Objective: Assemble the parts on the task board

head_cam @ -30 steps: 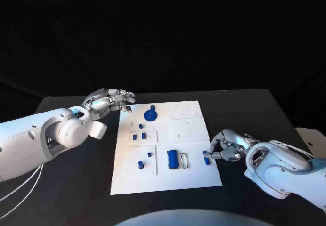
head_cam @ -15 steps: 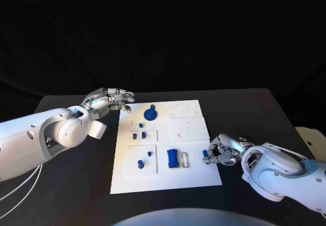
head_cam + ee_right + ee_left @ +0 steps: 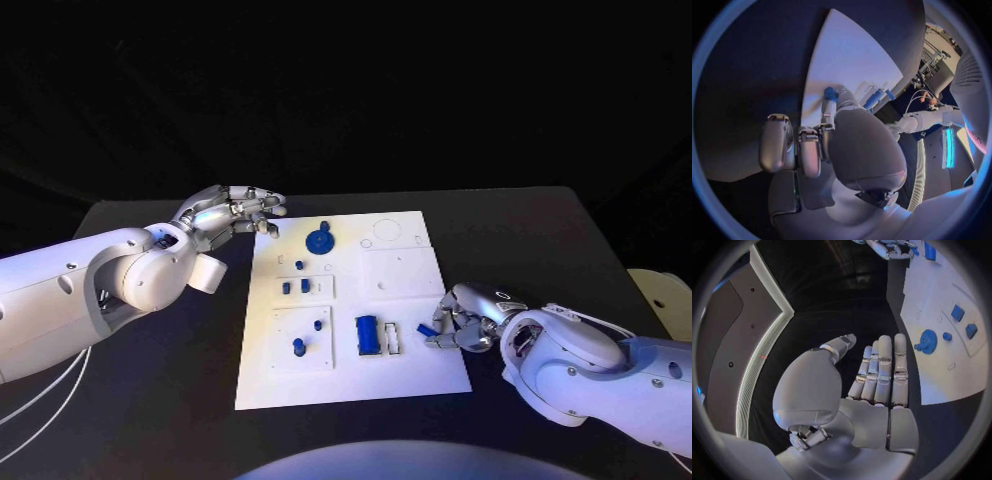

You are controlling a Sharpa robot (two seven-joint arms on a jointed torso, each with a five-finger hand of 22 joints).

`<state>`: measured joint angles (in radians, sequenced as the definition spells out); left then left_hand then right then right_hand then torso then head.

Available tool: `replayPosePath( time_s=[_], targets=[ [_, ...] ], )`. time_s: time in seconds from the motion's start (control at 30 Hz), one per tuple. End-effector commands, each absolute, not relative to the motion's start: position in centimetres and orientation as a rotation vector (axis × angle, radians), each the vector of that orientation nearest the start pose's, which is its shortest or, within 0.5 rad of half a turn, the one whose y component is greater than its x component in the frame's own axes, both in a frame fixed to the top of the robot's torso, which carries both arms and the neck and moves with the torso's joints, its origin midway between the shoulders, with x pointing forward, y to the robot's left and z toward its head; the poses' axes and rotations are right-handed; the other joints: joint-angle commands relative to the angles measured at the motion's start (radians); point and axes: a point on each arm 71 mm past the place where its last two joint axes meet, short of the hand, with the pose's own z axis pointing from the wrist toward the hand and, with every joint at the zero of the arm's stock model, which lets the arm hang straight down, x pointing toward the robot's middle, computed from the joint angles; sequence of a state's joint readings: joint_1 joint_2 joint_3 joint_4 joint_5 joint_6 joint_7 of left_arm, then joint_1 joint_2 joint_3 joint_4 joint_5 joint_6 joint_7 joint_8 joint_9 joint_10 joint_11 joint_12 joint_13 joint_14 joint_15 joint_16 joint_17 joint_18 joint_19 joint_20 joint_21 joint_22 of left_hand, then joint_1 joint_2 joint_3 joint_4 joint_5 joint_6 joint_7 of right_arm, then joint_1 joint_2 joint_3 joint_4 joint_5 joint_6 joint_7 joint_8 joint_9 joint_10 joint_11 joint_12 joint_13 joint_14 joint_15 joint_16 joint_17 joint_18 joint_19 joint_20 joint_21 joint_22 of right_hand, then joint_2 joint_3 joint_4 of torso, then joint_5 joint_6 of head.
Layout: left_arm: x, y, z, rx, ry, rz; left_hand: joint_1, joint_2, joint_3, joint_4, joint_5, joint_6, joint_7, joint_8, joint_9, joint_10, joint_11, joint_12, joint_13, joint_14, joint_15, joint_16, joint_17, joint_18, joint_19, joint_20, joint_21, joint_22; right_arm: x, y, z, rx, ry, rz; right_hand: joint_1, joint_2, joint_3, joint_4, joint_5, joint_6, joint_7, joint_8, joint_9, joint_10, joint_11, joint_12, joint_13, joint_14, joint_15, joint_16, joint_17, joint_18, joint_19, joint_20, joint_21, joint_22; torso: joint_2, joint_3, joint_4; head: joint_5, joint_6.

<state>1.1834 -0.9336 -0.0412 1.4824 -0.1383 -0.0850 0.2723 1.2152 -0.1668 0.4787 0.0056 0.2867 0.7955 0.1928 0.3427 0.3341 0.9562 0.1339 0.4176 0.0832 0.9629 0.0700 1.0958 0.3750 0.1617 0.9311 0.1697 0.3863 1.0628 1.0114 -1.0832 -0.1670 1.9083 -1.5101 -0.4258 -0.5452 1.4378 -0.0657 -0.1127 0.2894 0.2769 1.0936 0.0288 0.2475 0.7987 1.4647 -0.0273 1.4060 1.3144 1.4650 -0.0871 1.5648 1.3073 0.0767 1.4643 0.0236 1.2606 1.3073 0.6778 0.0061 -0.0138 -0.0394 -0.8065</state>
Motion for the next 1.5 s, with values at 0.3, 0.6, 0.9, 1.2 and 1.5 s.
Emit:
replayPosePath(
  time_s=[0.3, 0.6, 0.9, 1.2, 1.5],
  targets=[
    [48.4, 25.2, -19.3, -1.018, 1.642, -1.541, -0.010, 0.000, -0.005, 0.001, -0.006, -0.008, -0.001, 0.006, -0.001, -0.006, 0.000, 0.003, 0.001, -0.006, -0.001, 0.003, 0.002, 0.018, 0.001, 0.006, -0.005, -0.001, 34.6, -22.9, -27.5, 0.120, 1.980, 0.370, -0.003, -0.176, 0.696, -0.039, -0.125, 0.003, 0.010, 0.032, -0.065, 0.022, -0.009, -0.006, 0.117, 0.105, -0.004, 0.004, 0.260, -0.019, 0.018, -0.007, 0.010, 0.187, -0.001, 0.0006, -0.0007, 0.004, -0.003],
    [48.4, 25.1, -19.3, -1.019, 1.645, -1.541, -0.010, 0.000, -0.005, 0.001, -0.006, -0.008, -0.001, 0.006, -0.001, -0.006, 0.000, 0.003, 0.001, -0.006, -0.001, 0.003, 0.002, 0.018, 0.001, 0.006, -0.005, -0.001, 34.1, -21.7, -26.2, 0.231, 1.943, 0.478, -0.167, -0.193, 0.858, -0.125, -0.114, -0.033, 0.008, 0.081, -0.011, 0.027, -0.008, -0.004, 0.119, 0.105, -0.006, 0.005, 0.261, -0.019, 0.019, -0.005, 0.014, 0.187, -0.001, -0.0005, 0.0000, 0.000, -0.002],
    [48.5, 24.1, -19.4, -1.012, 1.661, -1.559, -0.006, 0.006, -0.004, 0.003, 0.000, -0.009, -0.002, 0.008, -0.001, -0.008, 0.000, 0.005, 0.002, -0.007, -0.001, 0.004, 0.002, 0.018, 0.002, 0.006, -0.005, -0.003, 34.2, -20.8, -25.7, 0.287, 1.958, 0.528, -0.229, -0.202, 0.876, -0.135, -0.112, -0.031, 0.005, 0.084, -0.012, 0.027, -0.010, -0.004, 0.120, 0.105, -0.007, 0.004, 0.259, -0.018, 0.017, -0.007, 0.009, 0.186, 0.000, -0.0002, 0.0028, 0.004, -0.006],
    [48.6, 24.1, -19.5, -1.027, 1.659, -1.556, -0.007, 0.005, -0.006, 0.004, 0.000, -0.011, -0.001, 0.009, -0.002, -0.009, 0.000, 0.006, 0.002, -0.007, -0.001, 0.005, 0.002, 0.018, 0.002, 0.006, -0.005, -0.004, 34.4, -19.5, -26.2, 0.333, 2.005, 0.550, -0.292, -0.201, 0.880, -0.124, -0.142, -0.025, 0.005, 0.083, -0.019, 0.028, -0.010, -0.003, 0.121, 0.105, -0.007, 0.004, 0.259, -0.017, 0.016, -0.007, 0.004, 0.184, -0.002, 0.0019, 0.0011, 0.008, -0.009],
    [48.6, 24.2, -19.4, -1.030, 1.658, -1.555, -0.007, 0.005, -0.006, 0.004, 0.000, -0.011, -0.001, 0.009, -0.002, -0.009, 0.000, 0.006, 0.002, -0.007, -0.001, 0.005, 0.002, 0.018, 0.002, 0.006, -0.005, -0.004, 34.4, -18.4, -26.9, 0.333, 2.055, 0.563, -0.339, -0.202, 0.872, -0.114, -0.163, -0.015, 0.003, 0.083, -0.025, 0.027, -0.011, -0.003, 0.121, 0.104, -0.008, 0.003, 0.257, -0.017, 0.015, -0.007, 0.000, 0.183, -0.002, -0.0004, 0.0008, 0.009, -0.012]
  ],
)
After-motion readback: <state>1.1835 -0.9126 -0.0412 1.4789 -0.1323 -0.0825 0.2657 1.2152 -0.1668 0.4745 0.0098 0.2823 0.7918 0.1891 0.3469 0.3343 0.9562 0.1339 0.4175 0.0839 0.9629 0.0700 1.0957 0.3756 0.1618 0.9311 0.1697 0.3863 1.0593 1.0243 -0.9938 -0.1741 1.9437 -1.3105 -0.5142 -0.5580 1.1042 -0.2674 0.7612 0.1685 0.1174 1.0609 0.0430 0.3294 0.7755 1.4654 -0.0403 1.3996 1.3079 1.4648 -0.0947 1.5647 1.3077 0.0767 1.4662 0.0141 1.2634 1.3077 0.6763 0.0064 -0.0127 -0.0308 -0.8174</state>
